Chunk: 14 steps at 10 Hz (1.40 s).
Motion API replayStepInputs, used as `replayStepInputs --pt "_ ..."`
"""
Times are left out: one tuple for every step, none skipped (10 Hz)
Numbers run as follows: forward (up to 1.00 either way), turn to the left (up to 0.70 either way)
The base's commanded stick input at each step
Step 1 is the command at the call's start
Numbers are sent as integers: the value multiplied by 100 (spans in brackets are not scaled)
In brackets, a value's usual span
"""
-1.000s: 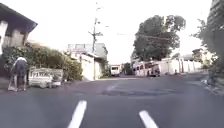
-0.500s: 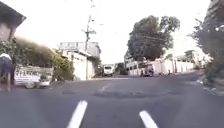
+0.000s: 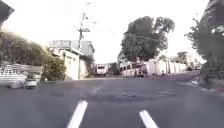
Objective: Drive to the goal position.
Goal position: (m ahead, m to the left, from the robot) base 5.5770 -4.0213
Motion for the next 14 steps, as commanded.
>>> replayStepInputs --pt "66 -34" --pt "69 -35" --pt "70 -35" --pt "70 -35" --pt "70 -35" --pt "70 -35" --pt "70 -35" --pt "70 -35" --pt "70 -35" --pt "70 -35" --pt "70 -35" --pt "70 -35" --pt "71 -36" --pt "71 -36"
